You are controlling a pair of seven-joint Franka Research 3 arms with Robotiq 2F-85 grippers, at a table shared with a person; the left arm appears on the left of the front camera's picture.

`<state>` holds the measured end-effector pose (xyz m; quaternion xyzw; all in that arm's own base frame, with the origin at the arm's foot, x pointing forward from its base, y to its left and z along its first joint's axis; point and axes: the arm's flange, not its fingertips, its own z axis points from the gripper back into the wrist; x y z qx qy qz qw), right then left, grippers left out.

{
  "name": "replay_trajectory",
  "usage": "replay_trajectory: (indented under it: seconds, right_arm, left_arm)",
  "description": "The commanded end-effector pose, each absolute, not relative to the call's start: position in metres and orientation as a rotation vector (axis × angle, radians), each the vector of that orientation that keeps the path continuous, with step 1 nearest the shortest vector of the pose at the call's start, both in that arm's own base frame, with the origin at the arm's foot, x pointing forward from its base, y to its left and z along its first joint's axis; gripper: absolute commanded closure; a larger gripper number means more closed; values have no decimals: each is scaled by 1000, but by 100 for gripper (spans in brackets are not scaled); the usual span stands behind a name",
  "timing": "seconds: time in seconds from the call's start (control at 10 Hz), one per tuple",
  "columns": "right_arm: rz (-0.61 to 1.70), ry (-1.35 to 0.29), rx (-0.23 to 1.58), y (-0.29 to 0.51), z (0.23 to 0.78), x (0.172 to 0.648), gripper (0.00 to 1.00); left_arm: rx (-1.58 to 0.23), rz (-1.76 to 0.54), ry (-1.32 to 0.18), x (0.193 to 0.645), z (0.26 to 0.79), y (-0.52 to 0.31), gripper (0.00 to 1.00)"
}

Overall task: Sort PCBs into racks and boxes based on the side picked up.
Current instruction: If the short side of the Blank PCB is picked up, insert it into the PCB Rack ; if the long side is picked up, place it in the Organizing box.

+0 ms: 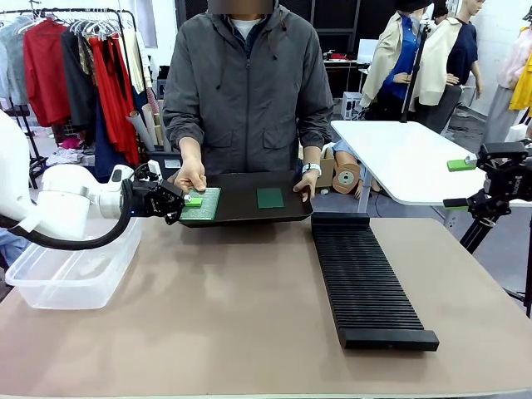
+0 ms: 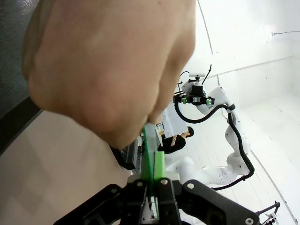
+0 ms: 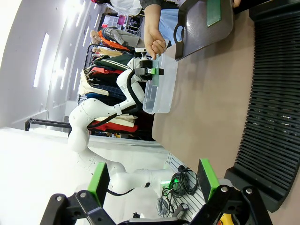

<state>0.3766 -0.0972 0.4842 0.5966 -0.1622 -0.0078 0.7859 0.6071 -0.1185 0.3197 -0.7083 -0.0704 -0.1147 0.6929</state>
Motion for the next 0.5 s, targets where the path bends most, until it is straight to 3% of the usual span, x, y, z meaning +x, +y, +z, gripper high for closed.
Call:
replay_trajectory:
  seconds: [0.0,0.4]
  right_arm:
    - [-22,-369,1295,-95,487,375,0]
    - [-22,-369,1295,-95,487,375,0]
  left_arm:
    - [-1588,-259,-160,607,320,-120,100]
    - [-1588,-259,-160,607,320,-120,100]
